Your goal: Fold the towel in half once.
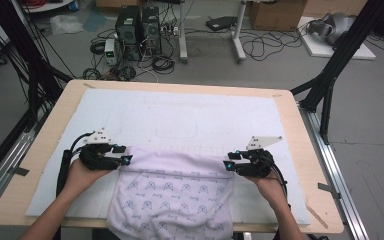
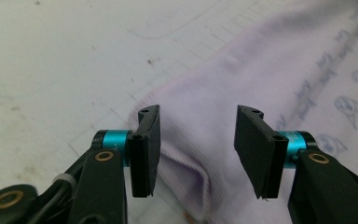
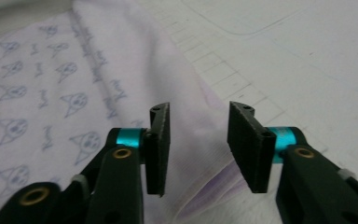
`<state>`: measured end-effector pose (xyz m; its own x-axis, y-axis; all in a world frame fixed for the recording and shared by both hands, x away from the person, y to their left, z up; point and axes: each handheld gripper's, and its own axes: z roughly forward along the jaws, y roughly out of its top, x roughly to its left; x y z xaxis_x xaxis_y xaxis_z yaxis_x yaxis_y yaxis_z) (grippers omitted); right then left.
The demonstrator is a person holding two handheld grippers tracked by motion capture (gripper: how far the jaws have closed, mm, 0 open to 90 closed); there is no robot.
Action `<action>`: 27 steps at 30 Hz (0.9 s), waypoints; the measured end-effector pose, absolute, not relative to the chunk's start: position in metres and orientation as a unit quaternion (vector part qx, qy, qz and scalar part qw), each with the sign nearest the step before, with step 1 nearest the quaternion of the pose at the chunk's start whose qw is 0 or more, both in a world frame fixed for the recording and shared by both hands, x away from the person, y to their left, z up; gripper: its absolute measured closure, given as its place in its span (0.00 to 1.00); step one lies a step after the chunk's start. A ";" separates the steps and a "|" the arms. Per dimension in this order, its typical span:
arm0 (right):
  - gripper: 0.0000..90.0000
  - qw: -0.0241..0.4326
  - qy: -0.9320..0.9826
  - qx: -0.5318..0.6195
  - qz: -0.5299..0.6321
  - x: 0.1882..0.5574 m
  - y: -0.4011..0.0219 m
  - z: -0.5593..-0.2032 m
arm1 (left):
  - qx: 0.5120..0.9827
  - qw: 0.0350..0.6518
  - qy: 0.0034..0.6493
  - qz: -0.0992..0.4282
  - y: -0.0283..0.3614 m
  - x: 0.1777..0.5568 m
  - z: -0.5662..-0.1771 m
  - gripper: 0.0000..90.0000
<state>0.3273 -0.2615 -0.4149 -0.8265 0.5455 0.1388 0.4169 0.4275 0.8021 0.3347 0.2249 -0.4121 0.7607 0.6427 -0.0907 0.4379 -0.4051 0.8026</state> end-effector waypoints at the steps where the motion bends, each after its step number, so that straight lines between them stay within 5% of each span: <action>1: 0.61 0.072 0.842 0.287 0.451 0.330 -0.261 -0.416 | 0.828 0.438 0.330 0.115 0.222 0.338 -0.412 0.54; 4: 0.55 0.062 0.841 0.299 0.447 0.339 -0.256 -0.422 | 0.839 0.419 0.329 0.114 0.213 0.344 -0.419 0.55; 6: 0.55 0.055 0.846 0.301 0.436 0.343 -0.251 -0.427 | 0.853 0.394 0.327 0.099 0.208 0.348 -0.427 0.64; 11: 0.93 0.026 0.868 0.269 0.416 0.344 -0.245 -0.432 | 0.869 0.387 0.297 0.083 0.202 0.347 -0.431 0.95; 22: 0.99 0.062 0.857 0.247 0.449 0.336 -0.250 -0.407 | 0.847 0.430 0.295 0.102 0.218 0.337 -0.410 0.97; 27: 0.94 0.068 0.862 0.243 0.440 0.334 -0.249 -0.406 | 0.850 0.427 0.291 0.106 0.218 0.333 -0.410 0.96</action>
